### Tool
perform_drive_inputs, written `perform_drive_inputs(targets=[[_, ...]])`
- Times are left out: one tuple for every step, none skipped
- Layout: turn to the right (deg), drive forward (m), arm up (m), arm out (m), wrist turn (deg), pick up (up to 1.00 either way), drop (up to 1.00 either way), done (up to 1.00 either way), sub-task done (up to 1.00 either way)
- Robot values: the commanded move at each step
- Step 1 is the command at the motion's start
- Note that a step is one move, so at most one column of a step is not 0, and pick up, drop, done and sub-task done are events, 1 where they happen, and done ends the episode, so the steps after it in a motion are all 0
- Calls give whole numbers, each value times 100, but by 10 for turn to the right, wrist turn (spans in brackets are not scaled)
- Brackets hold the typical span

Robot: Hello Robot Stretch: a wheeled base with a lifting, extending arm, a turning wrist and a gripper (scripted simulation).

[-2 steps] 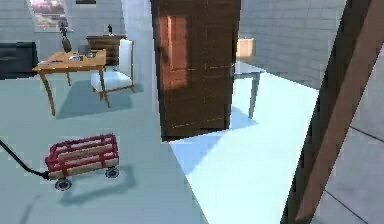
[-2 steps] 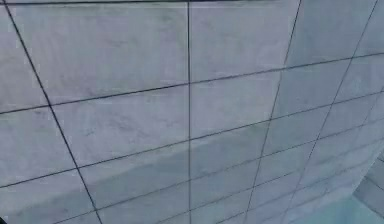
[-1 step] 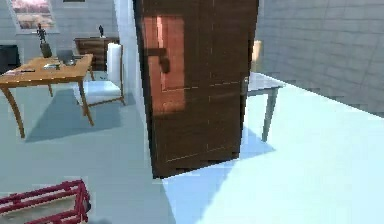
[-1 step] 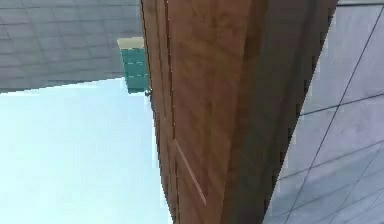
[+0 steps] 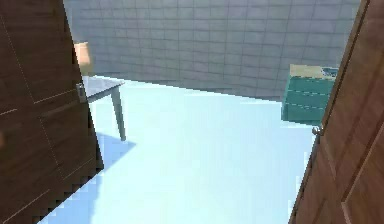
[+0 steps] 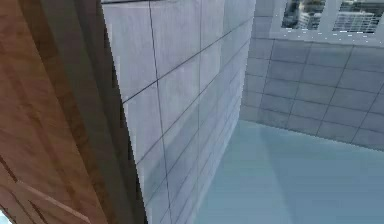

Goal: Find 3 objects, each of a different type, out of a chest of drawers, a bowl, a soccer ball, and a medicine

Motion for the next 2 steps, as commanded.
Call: perform_drive_inputs(targets=[[60,0,0,0,0,0,0,0,0],[0,100,0,0,0,0,0,0,0]])
